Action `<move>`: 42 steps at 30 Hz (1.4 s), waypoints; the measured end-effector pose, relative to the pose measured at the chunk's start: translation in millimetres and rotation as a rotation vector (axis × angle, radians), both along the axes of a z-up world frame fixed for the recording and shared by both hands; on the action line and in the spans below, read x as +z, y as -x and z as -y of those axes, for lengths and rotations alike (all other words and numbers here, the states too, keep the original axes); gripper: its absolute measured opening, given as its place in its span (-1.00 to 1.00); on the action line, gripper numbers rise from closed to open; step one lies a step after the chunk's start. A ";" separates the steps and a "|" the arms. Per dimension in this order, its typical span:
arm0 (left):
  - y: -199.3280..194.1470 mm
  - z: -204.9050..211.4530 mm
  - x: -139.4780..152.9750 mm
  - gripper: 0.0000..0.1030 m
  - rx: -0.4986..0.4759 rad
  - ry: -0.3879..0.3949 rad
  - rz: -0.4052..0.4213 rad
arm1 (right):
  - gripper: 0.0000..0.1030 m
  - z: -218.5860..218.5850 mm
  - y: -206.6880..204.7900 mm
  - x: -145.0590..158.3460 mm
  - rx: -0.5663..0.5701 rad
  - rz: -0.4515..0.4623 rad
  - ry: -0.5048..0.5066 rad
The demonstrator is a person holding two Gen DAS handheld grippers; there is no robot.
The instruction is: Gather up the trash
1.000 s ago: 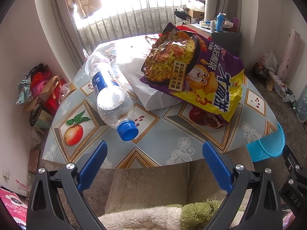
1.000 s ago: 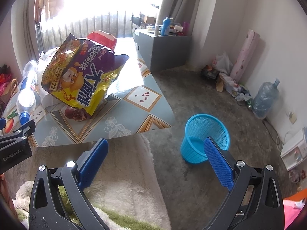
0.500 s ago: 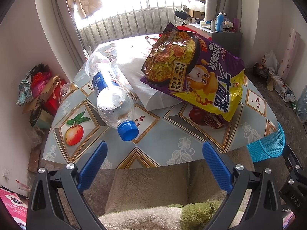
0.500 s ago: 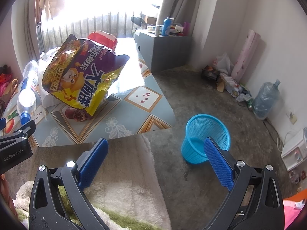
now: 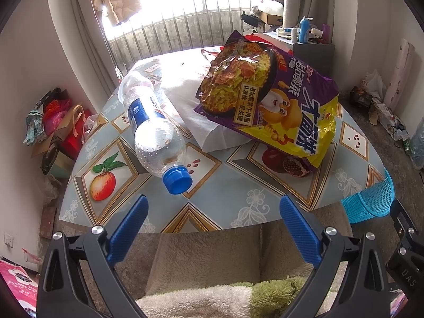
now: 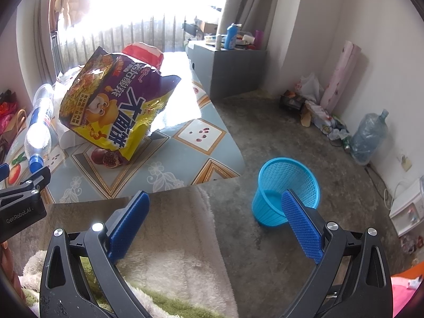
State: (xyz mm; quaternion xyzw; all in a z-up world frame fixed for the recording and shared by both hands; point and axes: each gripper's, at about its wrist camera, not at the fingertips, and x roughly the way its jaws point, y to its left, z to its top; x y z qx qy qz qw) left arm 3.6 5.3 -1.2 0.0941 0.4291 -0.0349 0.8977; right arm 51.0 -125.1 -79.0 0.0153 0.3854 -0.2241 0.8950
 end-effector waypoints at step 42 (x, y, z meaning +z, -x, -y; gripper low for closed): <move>-32.7 -116.2 39.3 0.89 0.257 0.043 0.151 | 0.85 -61.7 -69.9 52.6 0.302 0.223 -0.095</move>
